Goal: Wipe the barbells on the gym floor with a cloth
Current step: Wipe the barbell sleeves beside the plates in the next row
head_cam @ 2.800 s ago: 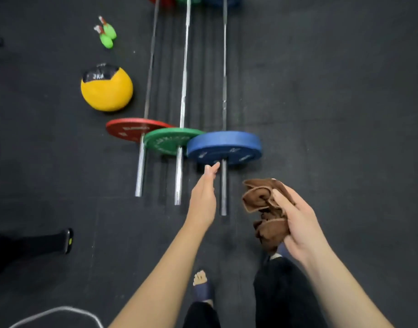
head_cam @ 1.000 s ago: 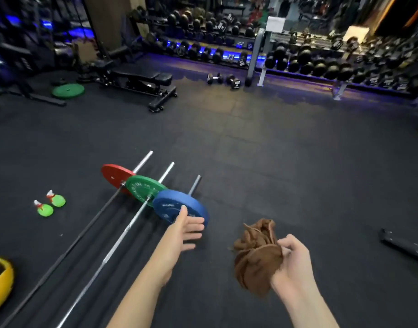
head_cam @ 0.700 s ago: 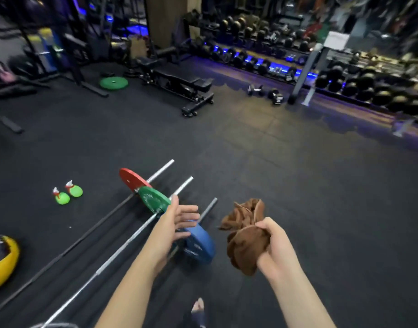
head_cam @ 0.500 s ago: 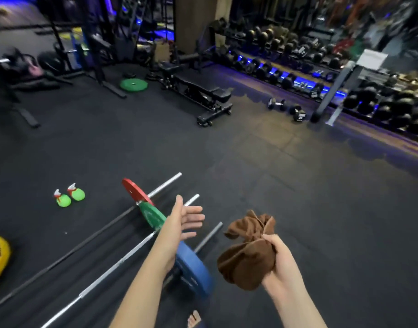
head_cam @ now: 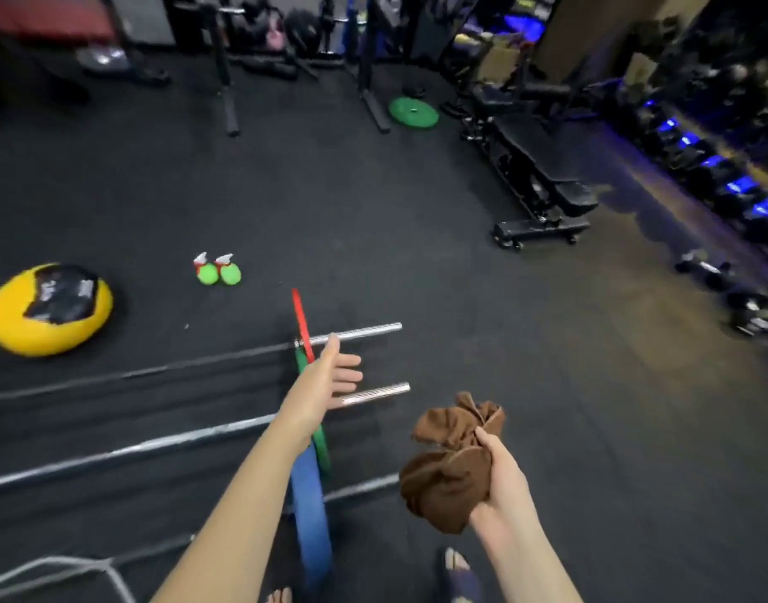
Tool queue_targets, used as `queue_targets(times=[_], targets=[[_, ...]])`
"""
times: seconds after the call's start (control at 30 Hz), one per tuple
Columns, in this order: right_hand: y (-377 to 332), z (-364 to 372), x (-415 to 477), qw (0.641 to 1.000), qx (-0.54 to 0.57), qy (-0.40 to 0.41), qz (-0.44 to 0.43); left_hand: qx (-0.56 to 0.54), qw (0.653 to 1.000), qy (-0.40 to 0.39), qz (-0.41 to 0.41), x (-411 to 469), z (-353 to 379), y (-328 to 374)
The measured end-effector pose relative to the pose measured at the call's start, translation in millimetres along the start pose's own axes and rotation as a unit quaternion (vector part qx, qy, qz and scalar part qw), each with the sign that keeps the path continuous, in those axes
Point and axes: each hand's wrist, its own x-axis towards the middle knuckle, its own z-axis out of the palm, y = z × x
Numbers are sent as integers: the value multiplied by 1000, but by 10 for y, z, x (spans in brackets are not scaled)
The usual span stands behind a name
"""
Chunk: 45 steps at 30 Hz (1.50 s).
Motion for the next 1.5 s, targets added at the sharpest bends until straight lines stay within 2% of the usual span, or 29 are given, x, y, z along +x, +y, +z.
queue_targets(times=[0.13, 0.27, 0.33, 0.43, 0.5, 0.63, 0.77, 0.93, 1.07, 1.13, 1.23, 1.3, 1.37, 1.43, 1.5], targets=[[-206, 336, 764, 988, -80, -106, 73, -67, 986, 153, -21, 213, -66, -374], [-376, 532, 1263, 955, -127, -207, 173, -138, 937, 314, -67, 139, 150, -1019], [-395, 447, 1503, 941, -153, -217, 209, -167, 912, 361, -100, 113, 395, -1414], [-388, 80, 1849, 912, -188, -249, 267, -156, 894, 389, -161, 100, 844, -2042], [-377, -253, 2058, 897, -239, -235, 290, -141, 882, 409, -185, 86, 1126, -2507], [-272, -1009, 2531, 908, -271, -179, 265, -93, 876, 430, -198, 113, 1469, -3198], [-3, -1654, 3083, 894, -345, -194, 209, -37, 879, 451, -152, 432, 1582, -3807], [753, -1992, 3638, 849, -423, -281, 145, 152, 874, 455, -80, 1120, 1561, -4721], [1390, -2086, 4100, 827, -461, -314, 66, 301, 814, 493, -62, 1561, 1417, -5362], [1633, -2106, 4279, 823, -467, -318, 54, 353, 784, 508, -43, 1727, 1273, -5489], [1915, -2138, 4532, 844, -442, -288, 93, 421, 757, 499, -26, 1965, 1025, -5654], [2047, -2156, 4732, 850, -429, -280, 125, 472, 724, 501, -51, 2139, 976, -5817], [2142, -2158, 4951, 849, -420, -286, 144, 486, 687, 535, -70, 2272, 994, -5977], [2268, -2072, 5160, 827, -433, -310, 179, 493, 645, 581, -49, 2339, 986, -6046], [2427, -1928, 5403, 799, -456, -330, 210, 497, 624, 602, -27, 2387, 899, -6070]])
